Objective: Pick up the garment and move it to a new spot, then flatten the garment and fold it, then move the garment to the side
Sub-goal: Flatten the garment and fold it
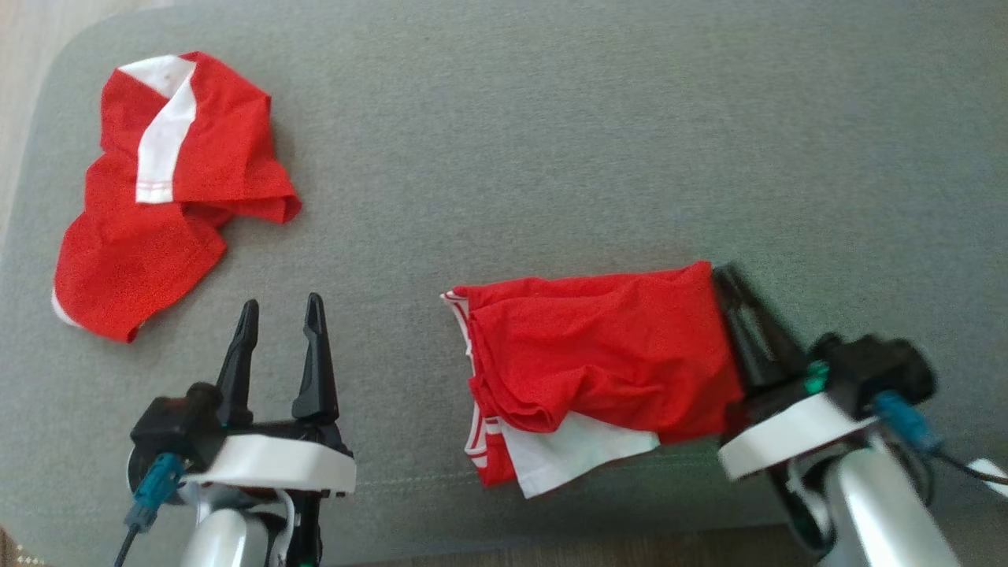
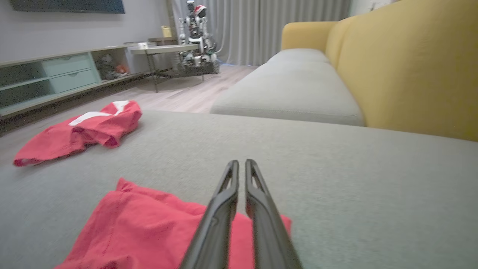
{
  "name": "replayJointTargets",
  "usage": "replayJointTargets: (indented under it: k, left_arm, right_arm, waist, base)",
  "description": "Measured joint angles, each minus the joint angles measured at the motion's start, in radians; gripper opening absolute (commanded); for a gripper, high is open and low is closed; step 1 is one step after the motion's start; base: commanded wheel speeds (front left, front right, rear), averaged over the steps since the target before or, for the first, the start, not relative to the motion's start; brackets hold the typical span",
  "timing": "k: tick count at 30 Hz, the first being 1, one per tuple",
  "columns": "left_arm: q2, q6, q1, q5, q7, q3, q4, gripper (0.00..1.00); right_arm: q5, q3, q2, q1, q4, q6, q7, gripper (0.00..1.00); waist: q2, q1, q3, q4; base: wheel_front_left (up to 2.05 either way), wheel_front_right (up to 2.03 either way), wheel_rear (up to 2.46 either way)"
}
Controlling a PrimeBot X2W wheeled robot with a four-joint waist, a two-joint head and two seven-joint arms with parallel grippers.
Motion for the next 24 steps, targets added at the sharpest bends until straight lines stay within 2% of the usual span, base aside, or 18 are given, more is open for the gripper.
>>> replayJointTargets:
  k: [5, 10, 15, 20, 24]
  left_arm:
    - [0.0, 0.0, -0.001, -0.001, 0.0, -0.006, 0.003, 1.0]
    - [0.0, 0.001, -0.001, -0.012, 0.0, -0.007, 0.006, 1.0]
    - [0.0, 0.006, -0.001, -0.012, 0.0, -0.008, 0.009, 1.0]
    - [0.0, 0.007, -0.002, -0.012, 0.0, -0.01, 0.01, 1.0]
    - [0.0, 0.015, -0.002, -0.02, 0.0, -0.013, 0.01, 1.0]
  right_arm:
    - [0.057, 0.135, -0.035, -0.003, 0.093, 0.0, 0.0, 0.0]
    - [0.115, 0.251, -0.039, -0.015, 0.19, 0.0, 0.007, 0.0]
    - [0.159, 0.338, -0.053, -0.059, 0.273, 0.0, 0.072, 0.0]
    - [0.221, 0.442, -0.06, -0.063, 0.264, 0.0, 0.115, 0.0]
    - [0.254, 0.475, -0.067, -0.063, 0.247, 0.0, 0.148, 0.0]
  waist:
    - [0.0, 0.0, 0.009, 0.029]
    - [0.0, 0.0, 0.017, 0.06]
    - [0.0, 0.0, 0.023, 0.082]
    - [0.0, 0.0, 0.023, 0.094]
    - [0.0, 0.0, 0.022, 0.094]
  base:
    - [0.0, 0.0, 0.0]
    - [0.0, 0.0, 0.0]
    - [0.0, 0.0, 0.0]
    - [0.0, 0.0, 0.0]
    - [0.0, 0.0, 0.0]
